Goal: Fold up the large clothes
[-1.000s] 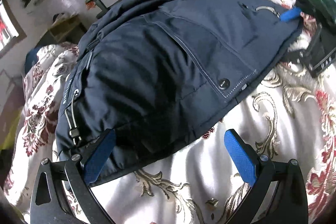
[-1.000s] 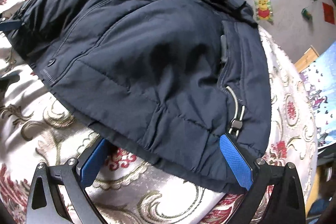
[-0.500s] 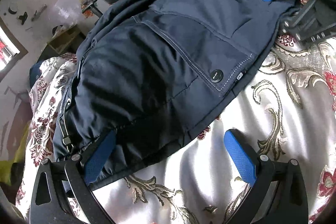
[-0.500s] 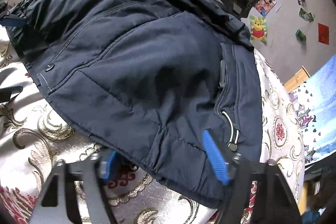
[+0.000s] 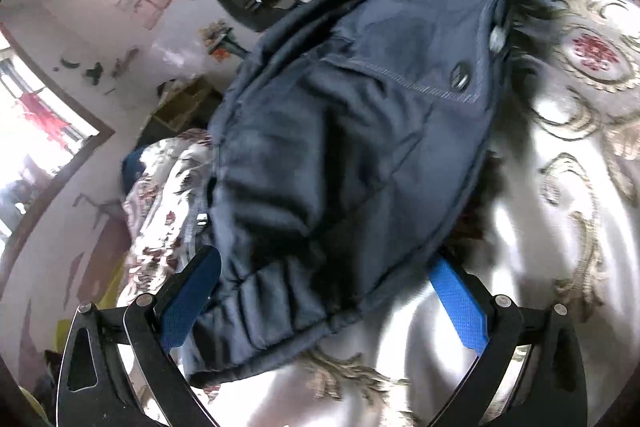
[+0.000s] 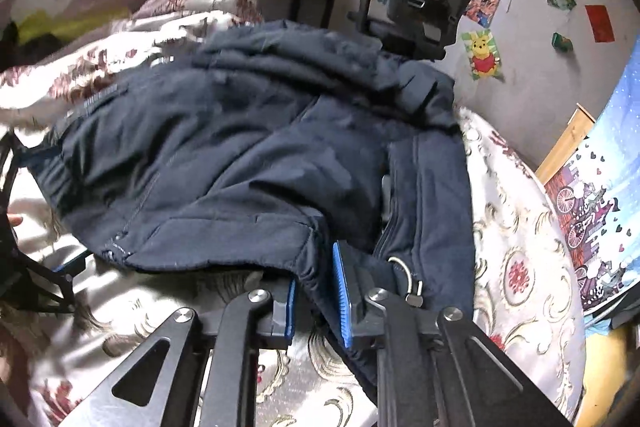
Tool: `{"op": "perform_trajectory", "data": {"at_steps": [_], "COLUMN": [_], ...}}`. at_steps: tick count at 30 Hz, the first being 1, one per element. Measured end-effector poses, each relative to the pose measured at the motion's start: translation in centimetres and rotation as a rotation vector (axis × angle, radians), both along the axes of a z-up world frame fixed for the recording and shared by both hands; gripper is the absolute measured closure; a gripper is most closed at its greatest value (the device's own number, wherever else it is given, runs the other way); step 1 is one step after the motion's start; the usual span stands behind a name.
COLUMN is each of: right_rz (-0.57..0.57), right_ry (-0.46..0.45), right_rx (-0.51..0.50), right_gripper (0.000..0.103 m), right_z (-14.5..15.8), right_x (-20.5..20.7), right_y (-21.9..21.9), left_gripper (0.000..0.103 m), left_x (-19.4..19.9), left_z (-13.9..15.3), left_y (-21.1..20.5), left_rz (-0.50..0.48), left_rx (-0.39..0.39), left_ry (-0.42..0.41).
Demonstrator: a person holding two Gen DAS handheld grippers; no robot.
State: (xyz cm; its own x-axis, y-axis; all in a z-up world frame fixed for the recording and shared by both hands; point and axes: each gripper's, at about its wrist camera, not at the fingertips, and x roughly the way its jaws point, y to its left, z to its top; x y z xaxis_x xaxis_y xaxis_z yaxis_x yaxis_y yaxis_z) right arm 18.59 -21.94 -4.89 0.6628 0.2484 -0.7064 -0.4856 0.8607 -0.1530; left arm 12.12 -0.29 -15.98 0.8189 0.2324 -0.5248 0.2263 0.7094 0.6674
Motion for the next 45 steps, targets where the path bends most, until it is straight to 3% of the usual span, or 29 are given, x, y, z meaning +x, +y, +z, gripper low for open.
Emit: {"op": "perform_trajectory", "data": {"at_steps": [3, 7, 10, 12, 14, 22, 27, 34, 38, 45], "right_rz": [-0.011, -0.027, -0.042, -0.048, -0.051, -0.059, -0.064, -0.067, -0.057, -0.079], "right_ry": [0.006, 0.029, 0.053, 0.056, 0.048, 0.034, 0.055, 0.061, 0.020, -0.001], "right_rx": [0.022, 0.032, 0.055, 0.054, 0.045, 0.024, 0.003, 0.014, 0.029, 0.127], "right_gripper": [0.088, 0.088, 0.088, 0.088, 0.088, 0.088, 0.088, 0.088, 0.091, 0.094], "right_z": [0.4, 0.3, 0.4, 0.4, 0.5, 0.5, -0.1, 0.0, 1.1, 3.5], "right_x": [0.6, 0.6, 0.8, 0.8, 0.8, 0.8, 1.2, 1.2, 0.9, 1.2], "right_y": [-0.5, -0.7, -1.0, -1.0, -1.0, -1.0, -0.9, -1.1, -0.9, -1.7], "left_gripper": [0.002, 0.003, 0.013, 0.030, 0.039, 0.052, 0.063, 0.066, 0.077, 0.085], "left_x": [0.3, 0.2, 0.2, 0.2, 0.0, 0.6, 1.0, 2.8, 3.5, 5.1], "left_z": [0.9, 2.9, 3.8, 4.4, 4.9, 7.6, 8.8, 10.7, 11.9, 14.8], "left_y": [1.2, 2.5, 2.6, 2.5, 2.3, 2.6, 2.0, 3.2, 3.1, 5.1], "left_rz": [0.026, 0.023, 0.001, -0.022, -0.038, -0.023, -0.026, 0.020, 0.043, 0.111], "left_rx": [-0.002, -0.060, -0.071, -0.070, -0.076, -0.157, -0.192, -0.361, -0.413, -0.607], "left_ry": [-0.045, -0.071, -0.066, -0.066, -0.075, -0.083, -0.037, 0.067, 0.115, 0.184]}}
